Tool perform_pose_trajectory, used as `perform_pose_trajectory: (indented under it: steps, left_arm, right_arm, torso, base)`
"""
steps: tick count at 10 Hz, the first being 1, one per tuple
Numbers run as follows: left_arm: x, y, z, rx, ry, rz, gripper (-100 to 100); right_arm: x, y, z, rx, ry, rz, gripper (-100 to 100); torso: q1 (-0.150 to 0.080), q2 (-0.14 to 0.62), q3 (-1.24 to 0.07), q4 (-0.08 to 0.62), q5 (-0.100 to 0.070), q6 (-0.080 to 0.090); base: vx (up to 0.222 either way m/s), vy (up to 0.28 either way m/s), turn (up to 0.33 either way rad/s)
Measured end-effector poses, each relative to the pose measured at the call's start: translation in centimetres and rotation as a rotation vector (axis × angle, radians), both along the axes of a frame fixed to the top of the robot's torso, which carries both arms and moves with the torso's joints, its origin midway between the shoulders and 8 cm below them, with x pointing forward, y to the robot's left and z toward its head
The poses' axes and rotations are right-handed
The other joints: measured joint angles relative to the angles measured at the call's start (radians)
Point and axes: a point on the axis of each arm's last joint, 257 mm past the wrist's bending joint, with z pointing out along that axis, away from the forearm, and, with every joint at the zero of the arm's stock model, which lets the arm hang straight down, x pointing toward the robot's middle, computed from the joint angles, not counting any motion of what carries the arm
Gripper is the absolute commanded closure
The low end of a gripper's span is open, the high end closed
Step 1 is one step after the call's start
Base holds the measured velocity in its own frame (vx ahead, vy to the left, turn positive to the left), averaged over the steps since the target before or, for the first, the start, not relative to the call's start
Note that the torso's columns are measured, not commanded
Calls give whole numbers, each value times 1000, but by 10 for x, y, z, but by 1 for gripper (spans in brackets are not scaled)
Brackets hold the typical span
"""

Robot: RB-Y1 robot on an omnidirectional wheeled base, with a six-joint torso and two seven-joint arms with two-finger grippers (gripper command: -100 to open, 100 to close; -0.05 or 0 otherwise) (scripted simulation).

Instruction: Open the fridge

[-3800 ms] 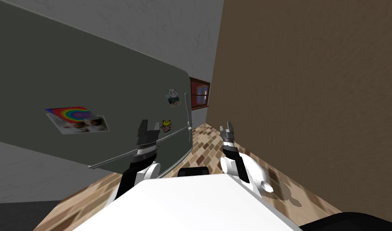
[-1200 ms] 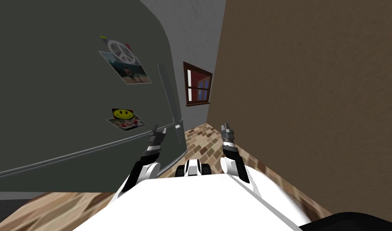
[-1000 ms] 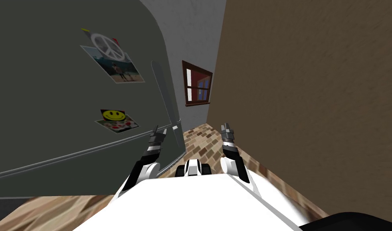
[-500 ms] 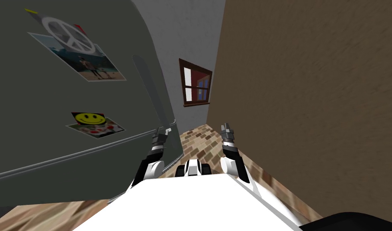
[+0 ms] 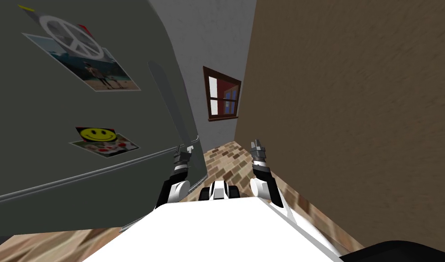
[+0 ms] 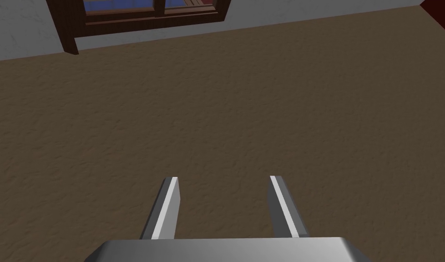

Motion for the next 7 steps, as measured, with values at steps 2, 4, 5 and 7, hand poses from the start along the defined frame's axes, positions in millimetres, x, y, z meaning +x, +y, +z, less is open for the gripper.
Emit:
perform_pose_trajectory:
  steps: [2, 4, 5, 7]
  left_arm:
    - [-2, 1, 8, 0, -2, 0, -100]
    - [-3, 1, 13, 0, 0, -2, 100]
    - [-2, 2, 11, 1, -4, 1, 100]
    - [-2, 2, 6, 2, -12, 6, 100]
  right_arm:
    - [0, 0, 0, 0, 0, 0, 0]
    - [0, 0, 0, 0, 0, 0, 0]
    - [0, 0, 0, 0, 0, 0, 0]
    - [0, 0, 0, 0, 0, 0, 0]
  torso:
    - [0, -4, -2, -1, 0, 0]
    - [-1, 1, 0, 0, 0, 0]
    - [-3, 4, 3, 0, 0, 2]
    - [-7, -2, 0, -3, 0, 5]
  base:
    - [96, 16, 8]
    - [5, 3, 7]
    - [-87, -3, 30]
    - [-72, -4, -6]
